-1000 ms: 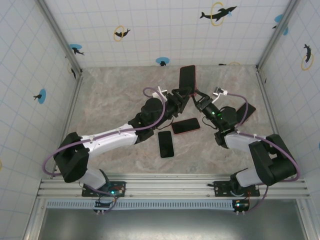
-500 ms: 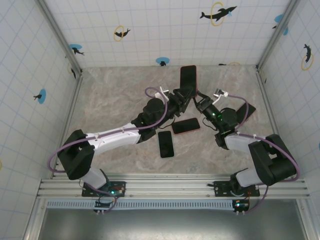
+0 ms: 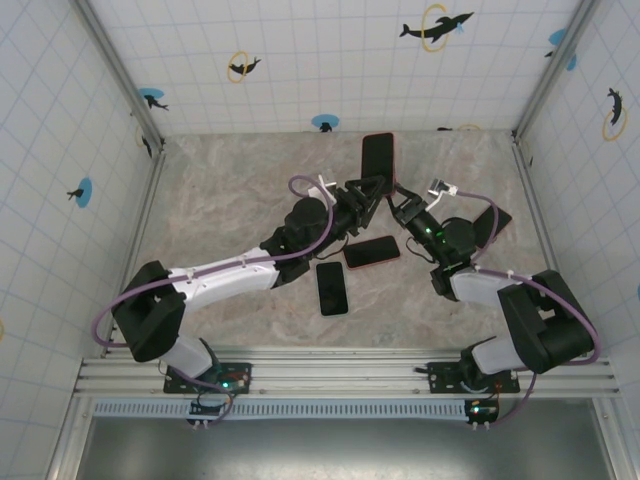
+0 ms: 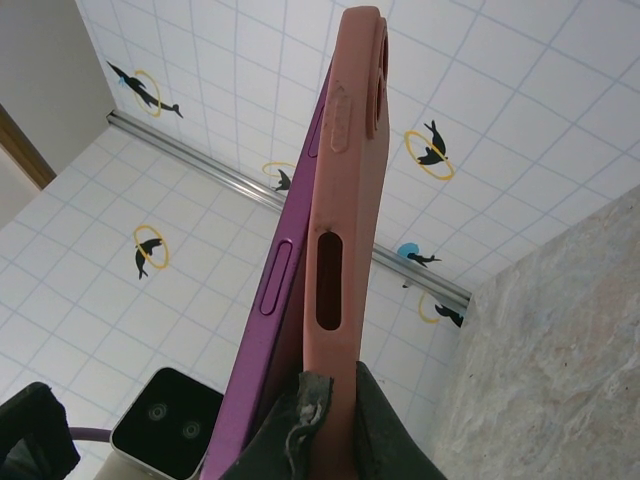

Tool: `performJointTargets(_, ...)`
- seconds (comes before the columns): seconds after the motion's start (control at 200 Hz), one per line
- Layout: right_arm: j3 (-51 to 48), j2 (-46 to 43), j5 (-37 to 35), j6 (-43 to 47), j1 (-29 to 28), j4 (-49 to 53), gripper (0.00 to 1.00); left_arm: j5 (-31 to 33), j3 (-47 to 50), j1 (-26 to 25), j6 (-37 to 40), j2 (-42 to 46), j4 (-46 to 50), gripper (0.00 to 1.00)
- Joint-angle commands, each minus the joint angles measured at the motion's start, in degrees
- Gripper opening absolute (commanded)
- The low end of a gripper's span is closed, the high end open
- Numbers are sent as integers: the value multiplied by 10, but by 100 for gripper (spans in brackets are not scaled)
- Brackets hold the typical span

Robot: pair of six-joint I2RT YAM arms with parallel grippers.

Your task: Take the phone out of the phone case

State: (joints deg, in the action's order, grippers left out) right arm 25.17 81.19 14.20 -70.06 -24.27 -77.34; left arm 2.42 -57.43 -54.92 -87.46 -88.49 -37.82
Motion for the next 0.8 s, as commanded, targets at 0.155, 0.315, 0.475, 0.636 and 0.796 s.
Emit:
performJointTargets(0.155,-1,-24,-7,5,5,-68,0,-4,4,-13,-10,-3,11,58)
performJointTargets(0.315,1,-24,-3,7,9,-67,0,5,27,-20,-19,-1,3,57)
performJointTargets(0.475,-1,-25,4,3,8,-74,0,23,20,-17,-9,-1,2,57)
performJointTargets(0.636,-8,-30,7,4,5,-74,0,21,20,-15,-16,-9,-17,56)
performJointTargets(0.796,-7,-31,16,9,1,-77,0,24,20,-9,-15,-9,-24,54)
